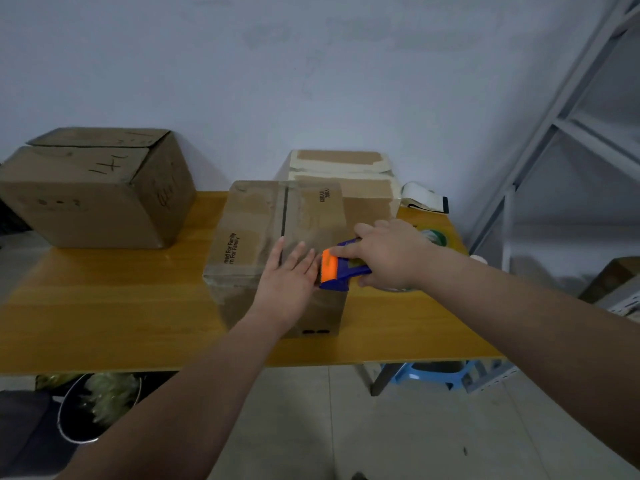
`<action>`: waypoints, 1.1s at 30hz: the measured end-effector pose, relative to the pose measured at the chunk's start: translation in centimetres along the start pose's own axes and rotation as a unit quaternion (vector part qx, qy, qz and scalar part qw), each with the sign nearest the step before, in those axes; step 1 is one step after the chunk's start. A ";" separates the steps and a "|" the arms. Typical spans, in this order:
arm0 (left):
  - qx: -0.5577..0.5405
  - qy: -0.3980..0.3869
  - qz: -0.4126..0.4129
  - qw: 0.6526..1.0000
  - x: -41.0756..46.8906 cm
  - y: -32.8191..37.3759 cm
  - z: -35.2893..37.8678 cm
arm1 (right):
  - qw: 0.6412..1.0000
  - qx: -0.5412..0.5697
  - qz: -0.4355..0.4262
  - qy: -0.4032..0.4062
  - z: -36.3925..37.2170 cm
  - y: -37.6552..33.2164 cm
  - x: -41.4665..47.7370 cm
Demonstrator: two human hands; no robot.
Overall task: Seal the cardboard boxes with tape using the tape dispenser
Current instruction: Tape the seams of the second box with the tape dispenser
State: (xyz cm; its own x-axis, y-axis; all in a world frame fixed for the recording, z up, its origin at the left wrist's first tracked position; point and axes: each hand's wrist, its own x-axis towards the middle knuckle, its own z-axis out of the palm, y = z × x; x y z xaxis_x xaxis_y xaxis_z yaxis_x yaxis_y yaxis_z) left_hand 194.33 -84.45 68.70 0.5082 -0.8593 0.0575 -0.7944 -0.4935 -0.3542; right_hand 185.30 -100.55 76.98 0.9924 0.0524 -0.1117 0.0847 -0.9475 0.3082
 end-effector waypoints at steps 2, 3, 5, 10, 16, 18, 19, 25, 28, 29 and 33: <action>0.019 -0.007 -0.004 1.000 -0.1 -0.2 0.1 | 1.000 0.018 -0.010 0.002 0.4 1.2 -0.9; 0.027 -0.011 -0.006 1.000 -0.1 -0.2 0.1 | 1.000 0.019 -0.008 0.001 0.7 2.7 -2.0; 0.037 -0.021 -0.013 0.999 0.0 -0.1 -0.1 | 1.000 0.020 0.020 -0.006 1.5 6.0 -4.9; 0.023 -0.012 -0.054 0.998 -0.2 0.4 0.3 | 1.000 0.004 0.030 -0.010 4.2 7.4 -6.8; 0.009 -0.005 -0.107 0.994 -0.9 1.7 0.2 | 0.999 0.041 0.028 0.022 6.3 8.1 -6.9; 0.001 0.008 -0.120 0.993 -0.9 2.7 0.1 | 0.999 0.043 0.022 0.025 6.8 8.0 -6.8; -0.006 0.019 -0.117 0.993 -0.7 3.3 -0.1 | 0.998 0.043 0.021 0.027 6.9 8.0 -6.7; -0.035 0.049 -0.055 0.997 2.2 7.0 -0.8 | 0.998 0.056 0.023 0.026 7.5 8.0 -6.6; -0.025 0.039 -0.057 0.997 2.9 7.2 -0.7 | 0.997 0.068 0.027 0.040 7.5 8.3 -6.8; -0.025 0.035 -0.056 0.998 2.9 7.1 -0.7 | 0.996 0.071 0.029 0.043 7.6 8.3 -6.9; -0.024 0.032 -0.042 0.998 2.6 6.9 -0.5 | 0.993 0.101 0.015 0.054 7.8 9.0 -7.9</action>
State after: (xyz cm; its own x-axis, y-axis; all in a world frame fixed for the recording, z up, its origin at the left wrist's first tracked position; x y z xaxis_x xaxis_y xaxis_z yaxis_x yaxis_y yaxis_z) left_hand 189.98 -90.11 66.88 0.5521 -0.8211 0.1448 -0.7662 -0.5681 -0.3002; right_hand 177.53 -111.94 73.27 0.9989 0.0467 0.0002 0.0464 -0.9924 0.1136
